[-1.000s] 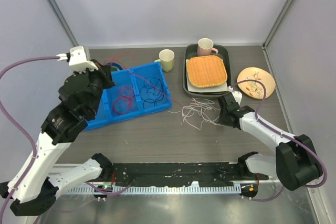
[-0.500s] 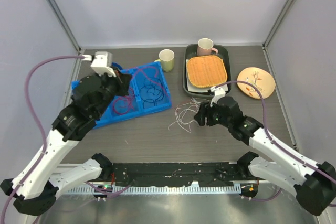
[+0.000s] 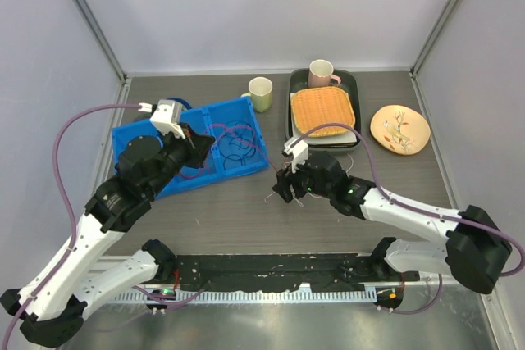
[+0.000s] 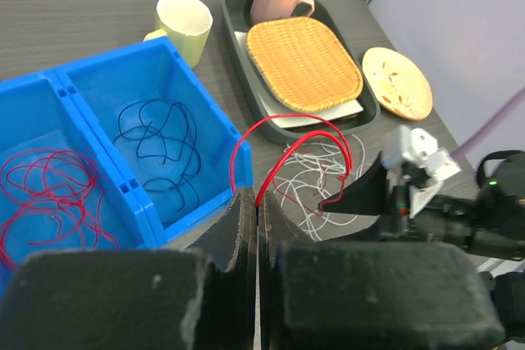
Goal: Untangle the cables
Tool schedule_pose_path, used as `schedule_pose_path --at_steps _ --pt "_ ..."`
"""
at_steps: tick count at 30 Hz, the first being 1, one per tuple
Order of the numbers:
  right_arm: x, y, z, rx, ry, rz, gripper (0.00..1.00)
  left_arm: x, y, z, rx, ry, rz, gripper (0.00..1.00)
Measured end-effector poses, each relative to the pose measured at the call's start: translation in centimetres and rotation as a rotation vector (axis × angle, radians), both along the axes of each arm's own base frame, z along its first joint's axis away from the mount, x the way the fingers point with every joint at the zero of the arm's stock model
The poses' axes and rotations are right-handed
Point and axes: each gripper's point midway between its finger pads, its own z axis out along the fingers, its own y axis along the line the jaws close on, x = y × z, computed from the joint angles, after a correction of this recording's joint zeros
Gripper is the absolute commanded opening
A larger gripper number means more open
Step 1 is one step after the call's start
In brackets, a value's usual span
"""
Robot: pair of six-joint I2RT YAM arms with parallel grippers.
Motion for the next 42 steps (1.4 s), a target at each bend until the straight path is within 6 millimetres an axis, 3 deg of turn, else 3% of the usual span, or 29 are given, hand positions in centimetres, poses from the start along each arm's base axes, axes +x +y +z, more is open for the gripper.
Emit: schedule_pose_path --at_steps 4,9,11,12,14,20,24,29,33,36,41,42 --pt "0.9 0.5 -1.6 -0.025 -0.015 -0.015 0.61 -0.1 -0.1 0.6 -0.017 -0.017 -0.008 0.0" --pt "2.1 0.8 -0.6 0.039 -0.093 -0.063 0.54 -0.1 -0.3 0.4 -0.014 -0.009 -0.017 0.0" --pt "2.4 0.8 0.0 0.064 -0.117 -0.08 0.29 0.0 -0.5 0.1 -0.012 0.0 -0.022 0.0" --pt "2.5 0.7 0.3 0.073 -0.128 -0.086 0.1 0.0 -0.7 -0.2 -0.008 0.006 -0.025 0.0" --pt "2.6 0.6 0.7 0.084 -0.139 -0.1 0.01 0.1 -0.7 -0.4 -0.004 0.012 -0.026 0.0" --pt "3.0 -0.4 1.1 0.069 -0.104 -0.186 0.01 0.3 -0.2 -0.3 -0.005 0.006 0.007 0.0" --pt "2.1 -1.2 4.1 0.159 -0.087 -0.227 0.01 0.6 -0.5 -0.8 -0.007 0.013 0.002 0.0" --pt "0.3 -1.2 10.5 0.364 -0.111 -0.194 0.01 0.9 -3.9 -4.2 -0.012 0.063 -0.127 0.0" --pt "-1.3 -1.8 13.9 0.491 -0.131 -0.162 0.01 -0.1 -7.2 -9.8 0.008 0.146 -0.284 0.0" --pt "-2.1 -2.0 14.6 0.536 -0.118 -0.141 0.01 -2.3 -9.3 -13.7 0.044 0.195 -0.394 0.01" --pt "-2.5 -1.6 13.1 0.529 -0.068 -0.134 0.01 -5.0 -13.6 -16.8 0.045 0.186 -0.561 0.01" --pt "-2.4 -1.6 12.7 0.519 -0.059 -0.141 0.01 -5.3 -14.2 -17.3 0.046 0.187 -0.58 0.05"
